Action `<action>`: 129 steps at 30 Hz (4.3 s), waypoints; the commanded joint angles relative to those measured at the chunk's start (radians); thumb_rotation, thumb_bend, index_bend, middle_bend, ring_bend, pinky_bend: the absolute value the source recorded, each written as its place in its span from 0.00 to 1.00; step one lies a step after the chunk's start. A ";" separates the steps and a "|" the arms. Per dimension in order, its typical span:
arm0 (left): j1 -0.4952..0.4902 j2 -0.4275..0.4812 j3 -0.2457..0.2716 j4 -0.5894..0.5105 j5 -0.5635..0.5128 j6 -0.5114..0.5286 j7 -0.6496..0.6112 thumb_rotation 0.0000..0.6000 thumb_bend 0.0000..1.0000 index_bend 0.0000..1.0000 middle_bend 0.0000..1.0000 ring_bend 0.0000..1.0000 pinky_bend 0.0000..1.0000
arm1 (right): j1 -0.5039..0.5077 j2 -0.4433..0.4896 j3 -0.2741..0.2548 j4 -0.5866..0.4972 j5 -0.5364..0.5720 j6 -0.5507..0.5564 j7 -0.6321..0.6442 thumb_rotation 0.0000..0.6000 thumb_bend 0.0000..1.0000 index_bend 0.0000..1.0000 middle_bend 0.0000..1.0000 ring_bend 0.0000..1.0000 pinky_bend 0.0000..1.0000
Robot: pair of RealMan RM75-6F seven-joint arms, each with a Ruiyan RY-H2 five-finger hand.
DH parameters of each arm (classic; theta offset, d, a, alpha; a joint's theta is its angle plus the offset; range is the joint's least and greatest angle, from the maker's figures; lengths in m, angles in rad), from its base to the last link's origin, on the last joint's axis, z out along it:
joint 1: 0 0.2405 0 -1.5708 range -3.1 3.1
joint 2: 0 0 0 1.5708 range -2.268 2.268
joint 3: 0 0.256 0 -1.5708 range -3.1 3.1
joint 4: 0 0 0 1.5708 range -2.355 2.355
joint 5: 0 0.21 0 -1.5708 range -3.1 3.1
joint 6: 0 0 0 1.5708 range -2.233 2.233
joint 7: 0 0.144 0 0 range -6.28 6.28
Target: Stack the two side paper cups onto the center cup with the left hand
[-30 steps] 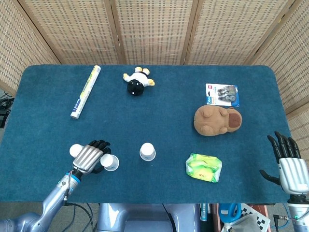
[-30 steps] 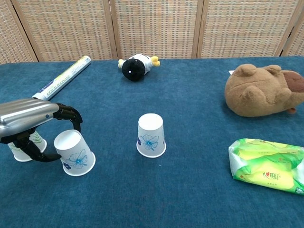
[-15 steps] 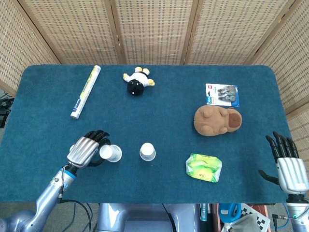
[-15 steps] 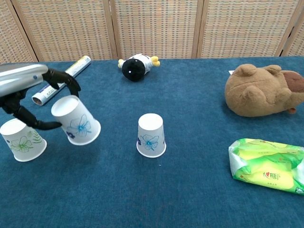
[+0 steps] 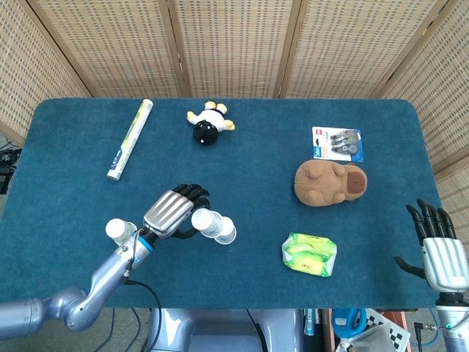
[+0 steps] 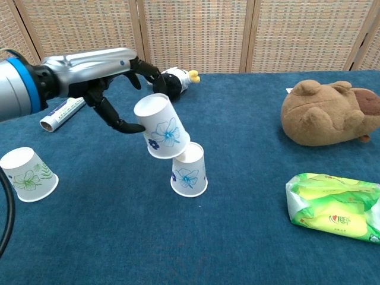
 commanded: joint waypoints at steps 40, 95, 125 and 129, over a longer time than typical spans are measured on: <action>0.047 0.246 0.182 -0.127 -0.084 0.127 0.034 1.00 0.28 0.00 0.00 0.00 0.00 | -0.001 0.003 0.001 0.006 0.007 -0.002 0.019 1.00 0.00 0.00 0.00 0.00 0.00; 0.230 0.191 0.235 0.244 0.108 0.042 -0.358 1.00 0.28 0.37 0.00 0.00 0.00 | 0.009 -0.018 -0.003 0.008 0.012 -0.018 -0.024 1.00 0.00 0.00 0.00 0.00 0.00; -0.085 0.183 0.033 -0.099 -0.142 -0.076 -0.108 1.00 0.28 0.41 0.00 0.00 0.00 | 0.008 -0.011 0.000 0.009 0.022 -0.022 -0.008 1.00 0.00 0.00 0.00 0.00 0.00; -0.114 0.151 0.037 -0.076 -0.180 -0.080 -0.084 1.00 0.28 0.41 0.00 0.00 0.00 | 0.007 -0.007 0.001 0.007 0.023 -0.021 -0.002 1.00 0.00 0.00 0.00 0.00 0.00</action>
